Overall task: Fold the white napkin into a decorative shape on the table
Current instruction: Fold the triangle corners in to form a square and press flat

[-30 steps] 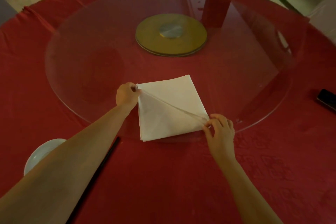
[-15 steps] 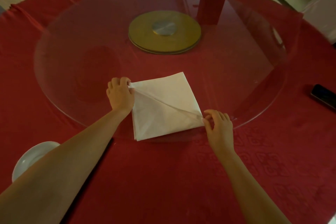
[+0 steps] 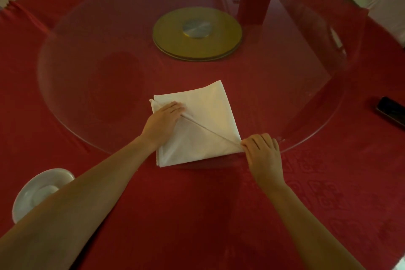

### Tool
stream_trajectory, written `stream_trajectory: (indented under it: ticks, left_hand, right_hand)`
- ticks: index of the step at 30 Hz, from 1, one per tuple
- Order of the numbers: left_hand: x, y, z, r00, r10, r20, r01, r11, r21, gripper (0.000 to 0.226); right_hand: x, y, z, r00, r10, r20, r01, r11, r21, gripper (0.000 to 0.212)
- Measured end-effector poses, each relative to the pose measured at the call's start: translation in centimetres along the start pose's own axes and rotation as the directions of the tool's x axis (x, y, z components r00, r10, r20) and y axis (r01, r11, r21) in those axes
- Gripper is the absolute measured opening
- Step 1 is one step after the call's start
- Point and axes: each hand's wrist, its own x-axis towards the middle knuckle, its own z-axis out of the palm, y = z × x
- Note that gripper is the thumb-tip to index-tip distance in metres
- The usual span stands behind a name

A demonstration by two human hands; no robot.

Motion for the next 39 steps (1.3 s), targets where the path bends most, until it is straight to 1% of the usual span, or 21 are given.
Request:
stream_trajectory:
  ticks: [3, 5, 7, 10, 12, 13, 16, 17, 18, 19, 21, 23, 24, 26, 28, 32, 34, 37, 38, 39]
  left_hand:
    - [-0.1, 0.2, -0.6, 0.999, -0.02, -0.039, 0.023, 0.997, 0.074, 0.04]
    - [0.2, 0.3, -1.3, 0.999, -0.012, -0.034, 0.016, 0.99, 0.141, 0.03]
    - [0.5, 0.2, -1.7, 0.999, 0.035, -0.03, -0.028, 0.978, 0.209, 0.022]
    - [0.5, 0.0, -2.0, 0.997, 0.076, 0.0, -0.073, 0.956, 0.285, 0.021]
    - [0.5, -0.1, -2.3, 0.997, 0.07, 0.014, -0.071, 0.955, 0.288, 0.023]
    - [0.5, -0.2, -2.4, 0.998, 0.064, -0.001, -0.062, 0.961, 0.268, 0.025]
    - [0.4, 0.3, -2.5, 0.991, 0.064, -0.114, -0.045, 0.986, 0.163, 0.033]
    - [0.5, 1.1, -2.3, 0.987, 0.067, -0.149, -0.048, 0.991, 0.126, 0.037]
    - [0.6, 2.0, -2.0, 0.986, 0.069, -0.152, -0.055, 0.994, 0.093, 0.041]
    - [0.8, 2.9, -1.5, 0.991, 0.076, -0.114, -0.067, 0.995, 0.076, 0.045]
    - [1.0, 3.9, -0.1, 0.997, 0.079, 0.018, -0.08, 0.989, 0.125, 0.051]
    - [0.8, 3.2, 1.1, 0.995, 0.0, 0.104, -0.018, 0.985, 0.173, 0.053]
    - [0.6, 2.4, 1.3, 0.992, -0.054, 0.111, 0.035, 0.986, 0.161, 0.054]
    - [0.2, 0.9, 1.3, 0.991, -0.114, 0.076, 0.102, 0.984, 0.147, 0.055]
    - [0.2, 0.2, 1.1, 0.99, -0.13, 0.059, 0.119, 0.98, 0.16, 0.058]
    - [0.3, 0.0, 1.0, 0.984, -0.164, 0.072, 0.153, 0.978, 0.14, 0.063]
    - [0.3, 0.0, 1.1, 0.983, -0.169, 0.071, 0.158, 0.979, 0.132, 0.064]
    - [0.4, 0.1, 1.3, 0.986, -0.164, 0.036, 0.158, 0.979, 0.131, 0.064]
    - [0.4, 0.1, 1.4, 0.987, -0.162, 0.018, 0.159, 0.978, 0.134, 0.064]
    - [0.3, 0.1, 1.5, 0.987, -0.159, 0.003, 0.157, 0.978, 0.139, 0.064]
  right_hand:
    - [-0.4, 0.2, 0.2, 0.999, -0.033, 0.006, 0.033, 0.999, 0.013, 0.002]
    - [-0.5, 0.0, 0.2, 0.999, -0.021, 0.034, 0.019, 0.998, 0.059, 0.011]
    - [-0.6, -0.3, 0.1, 0.997, -0.011, 0.077, 0.003, 0.994, 0.107, 0.017]
    - [-0.6, -0.7, -0.2, 0.995, 0.024, 0.101, -0.039, 0.988, 0.148, 0.013]
    - [-0.4, -0.8, -0.5, 0.995, 0.035, 0.09, -0.046, 0.991, 0.123, 0.007]
    - [-0.4, -0.9, -0.6, 0.995, 0.054, 0.086, -0.064, 0.99, 0.125, 0.006]
    - [0.1, -2.0, -0.8, 0.988, 0.118, 0.101, -0.136, 0.972, 0.194, 0.026]
    - [0.7, -2.7, -0.6, 0.985, 0.118, 0.128, -0.144, 0.966, 0.213, 0.037]
    - [1.5, -3.6, -0.3, 0.978, 0.11, 0.176, -0.148, 0.964, 0.221, 0.047]
    - [2.4, -4.4, 0.2, 0.967, 0.095, 0.238, -0.149, 0.965, 0.218, 0.055]
    - [3.5, -5.7, 1.5, 0.93, 0.06, 0.363, -0.125, 0.979, 0.158, 0.061]
    - [3.3, -6.0, 2.8, 0.903, 0.04, 0.428, -0.078, 0.994, 0.072, 0.06]
    - [2.9, -5.9, 3.1, 0.898, 0.042, 0.439, -0.065, 0.997, 0.037, 0.06]
    - [2.5, -5.7, 3.5, 0.902, 0.053, 0.428, -0.063, 0.998, 0.01, 0.06]
    - [2.4, -5.7, 3.6, 0.904, 0.059, 0.424, -0.067, 0.998, 0.004, 0.06]
    - [2.3, -5.5, 3.1, 0.887, 0.062, 0.457, -0.07, 0.998, -0.001, 0.062]
    - [2.0, -5.2, 2.7, 0.881, 0.09, 0.465, -0.096, 0.995, -0.012, 0.062]
    - [3.1, -5.6, 2.6, 0.896, 0.198, 0.397, -0.187, 0.98, -0.068, 0.063]
    - [4.2, -6.1, 3.0, 0.911, 0.187, 0.367, -0.183, 0.982, -0.047, 0.062]
    - [5.4, -6.7, 3.6, 0.923, 0.136, 0.36, -0.145, 0.989, -0.003, 0.061]
